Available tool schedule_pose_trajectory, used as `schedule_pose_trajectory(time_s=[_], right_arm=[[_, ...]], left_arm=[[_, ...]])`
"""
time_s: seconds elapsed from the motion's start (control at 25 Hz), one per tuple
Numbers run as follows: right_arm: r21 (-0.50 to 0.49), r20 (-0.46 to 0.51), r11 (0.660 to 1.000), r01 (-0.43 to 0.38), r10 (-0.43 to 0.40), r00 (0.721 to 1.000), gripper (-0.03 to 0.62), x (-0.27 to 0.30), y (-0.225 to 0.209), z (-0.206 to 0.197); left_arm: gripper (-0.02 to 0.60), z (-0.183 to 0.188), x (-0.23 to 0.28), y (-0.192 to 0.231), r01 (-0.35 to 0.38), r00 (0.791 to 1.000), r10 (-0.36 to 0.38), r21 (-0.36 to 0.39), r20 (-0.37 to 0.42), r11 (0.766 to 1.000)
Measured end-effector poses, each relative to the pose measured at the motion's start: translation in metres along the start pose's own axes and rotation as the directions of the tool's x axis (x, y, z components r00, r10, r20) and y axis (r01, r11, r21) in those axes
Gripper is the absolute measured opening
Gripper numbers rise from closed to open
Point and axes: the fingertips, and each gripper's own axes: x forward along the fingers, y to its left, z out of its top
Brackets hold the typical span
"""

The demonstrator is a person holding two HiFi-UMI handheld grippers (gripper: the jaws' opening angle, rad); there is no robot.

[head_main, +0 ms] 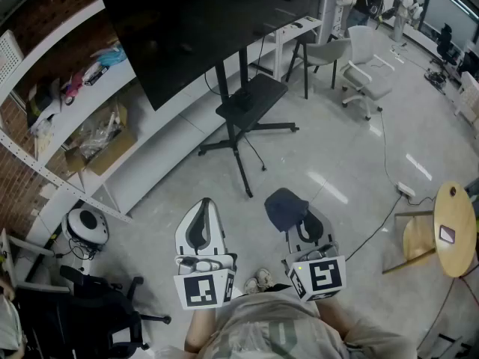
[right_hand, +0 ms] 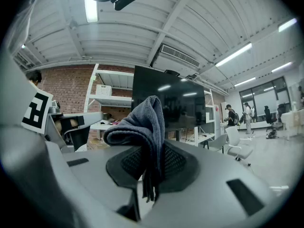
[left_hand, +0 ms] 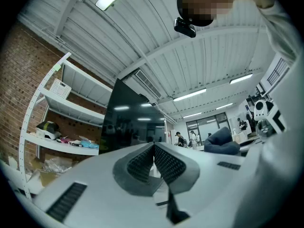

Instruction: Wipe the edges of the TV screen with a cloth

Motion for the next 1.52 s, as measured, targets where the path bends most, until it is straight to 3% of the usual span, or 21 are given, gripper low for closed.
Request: schedule_pose_trajectory(time_s=[0.36,0.6,0.88,1.2,1.52], right_arm=[[-0.021,-0.02,1.0,0.005,-0.005,1.0,0.049,0.0,-0.039,-0.014],[0.09,-0.01,0.996,0.004,-0.003,1.0,0.049,0.011,-0.054,-0.028],[0.023,-0.008,1.0,0.02,-0.019,1.0,0.049,0.046,-0.055,-0.034],[0.004,0.044,1.0,0.014,-0.014,0.999,0.049,0.15,-0.038,-0.016],[-0.046,0.105,0.999,-0.004,0.009,0.994,0.049,0.285,-0.003,0.036]], left_arm=[[0.015,-0.001,0.014,-0.016,-0.023,1.0,0.023,0.019,0.005,1.0],[0.015,-0.004,0.014,-0.002,-0.064,0.998,0.064,0.041,0.005,0.997],[0.015,-0.028,0.05,0.023,-0.052,0.999,0.051,0.023,0.015,0.998],[0.015,-0.042,0.132,0.089,-0.033,0.998,0.033,-0.002,0.049,0.999],[0.015,-0.035,0.24,0.164,0.028,0.998,-0.028,-0.004,0.058,1.0]])
